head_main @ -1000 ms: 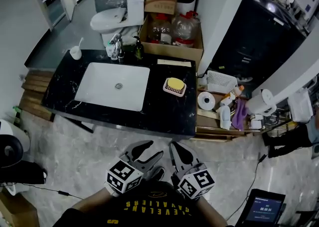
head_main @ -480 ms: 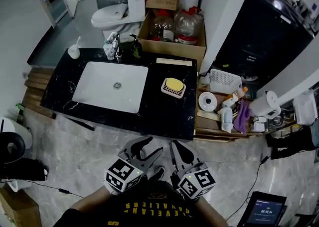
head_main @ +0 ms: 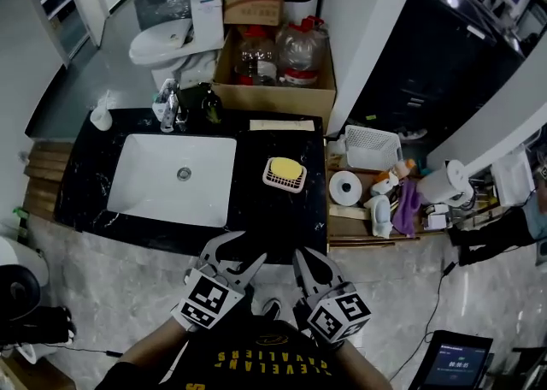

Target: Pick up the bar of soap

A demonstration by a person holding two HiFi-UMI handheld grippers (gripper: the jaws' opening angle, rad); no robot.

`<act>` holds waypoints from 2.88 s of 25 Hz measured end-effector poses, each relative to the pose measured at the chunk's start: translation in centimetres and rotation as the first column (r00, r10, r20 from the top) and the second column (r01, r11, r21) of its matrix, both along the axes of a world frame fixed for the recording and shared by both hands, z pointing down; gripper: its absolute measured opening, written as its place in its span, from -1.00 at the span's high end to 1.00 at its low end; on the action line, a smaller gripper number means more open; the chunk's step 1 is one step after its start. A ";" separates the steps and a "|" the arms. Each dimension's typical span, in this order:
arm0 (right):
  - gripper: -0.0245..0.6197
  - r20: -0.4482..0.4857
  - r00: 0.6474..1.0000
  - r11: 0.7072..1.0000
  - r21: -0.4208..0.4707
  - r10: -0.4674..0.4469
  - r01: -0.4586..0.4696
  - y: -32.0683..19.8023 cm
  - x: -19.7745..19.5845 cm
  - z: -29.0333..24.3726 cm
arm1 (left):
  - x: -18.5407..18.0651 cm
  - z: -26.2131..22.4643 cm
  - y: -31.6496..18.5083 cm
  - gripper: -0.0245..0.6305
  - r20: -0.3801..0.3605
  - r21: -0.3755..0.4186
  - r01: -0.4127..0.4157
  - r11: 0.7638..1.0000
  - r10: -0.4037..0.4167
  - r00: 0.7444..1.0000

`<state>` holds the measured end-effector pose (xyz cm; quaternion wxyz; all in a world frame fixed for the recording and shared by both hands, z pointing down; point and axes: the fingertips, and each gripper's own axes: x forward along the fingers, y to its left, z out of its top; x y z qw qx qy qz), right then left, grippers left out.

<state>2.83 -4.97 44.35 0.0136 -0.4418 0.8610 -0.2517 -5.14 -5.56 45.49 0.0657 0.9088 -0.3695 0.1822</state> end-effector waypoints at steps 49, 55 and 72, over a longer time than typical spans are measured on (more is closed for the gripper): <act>0.87 0.037 0.979 0.969 -0.151 0.202 -0.194 -11.3 5.3 3.0 | 6.7 15.5 -22.2 0.15 0.726 -0.174 -0.537 0.825 0.476 0.496; 0.87 0.052 0.978 0.967 -0.169 0.204 -0.192 -11.8 5.5 3.5 | 6.9 16.2 -22.6 0.15 0.718 -0.217 -0.548 0.808 0.512 0.471; 0.87 0.127 0.970 0.965 -0.189 0.206 -0.180 -11.8 5.8 3.8 | 6.4 16.3 -20.3 -0.17 0.589 -0.483 -0.562 0.672 0.724 0.359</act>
